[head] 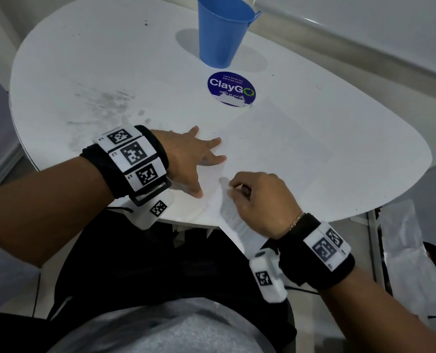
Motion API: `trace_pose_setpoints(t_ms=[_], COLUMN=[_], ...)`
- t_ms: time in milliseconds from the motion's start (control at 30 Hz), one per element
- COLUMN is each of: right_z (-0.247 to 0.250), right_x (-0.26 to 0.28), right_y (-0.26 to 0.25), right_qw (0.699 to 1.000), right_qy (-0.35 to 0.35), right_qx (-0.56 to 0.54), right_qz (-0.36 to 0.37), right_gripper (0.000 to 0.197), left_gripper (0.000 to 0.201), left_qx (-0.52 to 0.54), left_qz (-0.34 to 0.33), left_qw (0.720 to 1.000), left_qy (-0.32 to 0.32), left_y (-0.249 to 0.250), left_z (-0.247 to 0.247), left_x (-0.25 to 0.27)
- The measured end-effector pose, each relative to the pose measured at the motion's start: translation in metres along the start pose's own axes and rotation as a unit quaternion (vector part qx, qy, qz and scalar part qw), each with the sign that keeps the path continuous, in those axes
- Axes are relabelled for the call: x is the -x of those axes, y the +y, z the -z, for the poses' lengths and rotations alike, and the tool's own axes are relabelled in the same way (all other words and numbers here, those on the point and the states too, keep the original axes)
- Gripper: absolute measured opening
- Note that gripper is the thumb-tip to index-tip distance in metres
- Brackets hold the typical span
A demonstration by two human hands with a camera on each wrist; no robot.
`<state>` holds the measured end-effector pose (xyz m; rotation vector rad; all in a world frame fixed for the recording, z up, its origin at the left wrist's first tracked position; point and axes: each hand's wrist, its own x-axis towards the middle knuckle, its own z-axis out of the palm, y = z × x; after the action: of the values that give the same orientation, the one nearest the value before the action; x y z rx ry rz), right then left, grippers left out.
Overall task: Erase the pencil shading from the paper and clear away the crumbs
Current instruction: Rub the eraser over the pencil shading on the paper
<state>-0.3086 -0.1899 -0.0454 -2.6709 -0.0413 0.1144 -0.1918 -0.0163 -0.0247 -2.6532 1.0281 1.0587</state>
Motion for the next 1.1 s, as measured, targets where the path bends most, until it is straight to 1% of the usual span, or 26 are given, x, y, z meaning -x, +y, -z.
trace_pose_setpoints(t_ms=[67, 100, 133, 200, 233, 400, 567, 633, 700, 767, 833, 900, 933, 1033, 1067, 1100], right_z=[-0.003, -0.002, 0.000, 0.003, 0.004, 0.002, -0.004, -0.006, -0.002, 0.006, 0.012, 0.011, 0.008, 0.004, 0.006, 0.008], right_x=[0.006, 0.004, -0.001, -0.008, -0.009, -0.007, -0.007, -0.006, -0.005, -0.007, -0.009, -0.008, -0.005, 0.007, 0.004, -0.001], right_y=[-0.009, -0.008, -0.004, 0.007, 0.010, 0.007, 0.002, -0.001, 0.000, 0.006, 0.012, 0.011, 0.006, -0.009, -0.007, 0.001], right_qw=[0.999, 0.999, 1.000, 0.999, 0.999, 0.999, 0.998, 0.999, 1.000, 1.000, 0.998, 0.998, 0.999, 0.998, 0.998, 0.999], right_qy=[-0.038, -0.033, -0.010, 0.039, 0.047, 0.023, 0.052, 0.040, 0.013, -0.001, 0.024, 0.040, 0.026, -0.052, -0.049, -0.027], right_qx=[-0.014, -0.013, -0.010, -0.010, -0.014, -0.021, -0.025, -0.009, -0.016, -0.017, -0.003, 0.005, -0.002, -0.035, -0.025, -0.014], right_qz=[0.030, 0.030, 0.021, -0.011, -0.024, -0.037, -0.027, -0.013, -0.009, -0.024, -0.053, -0.052, -0.039, -0.002, -0.006, -0.021], right_gripper=[0.010, 0.010, 0.010, 0.011, 0.011, 0.012, 0.017, 0.018, 0.016, 0.018, 0.018, 0.018, 0.018, 0.018, 0.018, 0.018], left_gripper=[0.096, 0.096, 0.096, 0.096, 0.096, 0.095, 0.093, 0.093, 0.092, 0.091, 0.089, 0.089, 0.089, 0.090, 0.089, 0.088], left_qx=[0.001, 0.002, 0.004, 0.004, 0.001, -0.021, -0.030, -0.031, -0.027, -0.021, -0.020, -0.020, -0.020, -0.019, -0.021, -0.022], left_qz=[0.000, 0.000, 0.001, 0.002, 0.002, 0.000, 0.012, 0.013, 0.014, 0.016, 0.015, 0.014, 0.014, 0.015, 0.015, 0.015], left_qw=[1.000, 1.000, 1.000, 1.000, 1.000, 1.000, 0.999, 0.999, 0.999, 0.999, 0.999, 0.999, 0.999, 0.999, 0.999, 0.999], left_qy=[0.001, 0.001, 0.001, 0.000, -0.002, -0.007, -0.007, -0.014, -0.021, -0.026, -0.030, -0.033, -0.033, -0.031, -0.029, -0.029], left_y=[-0.001, -0.001, -0.002, -0.001, -0.001, 0.000, 0.003, 0.005, 0.006, 0.007, 0.007, 0.007, 0.006, 0.006, 0.006, 0.007], left_z=[0.000, 0.000, 0.000, -0.001, -0.001, 0.001, 0.000, 0.002, 0.002, 0.002, 0.003, 0.003, 0.003, 0.002, 0.002, 0.002], left_x=[0.000, 0.000, 0.000, 0.000, 0.000, 0.004, 0.004, 0.004, 0.004, 0.005, 0.005, 0.005, 0.004, 0.005, 0.005, 0.006])
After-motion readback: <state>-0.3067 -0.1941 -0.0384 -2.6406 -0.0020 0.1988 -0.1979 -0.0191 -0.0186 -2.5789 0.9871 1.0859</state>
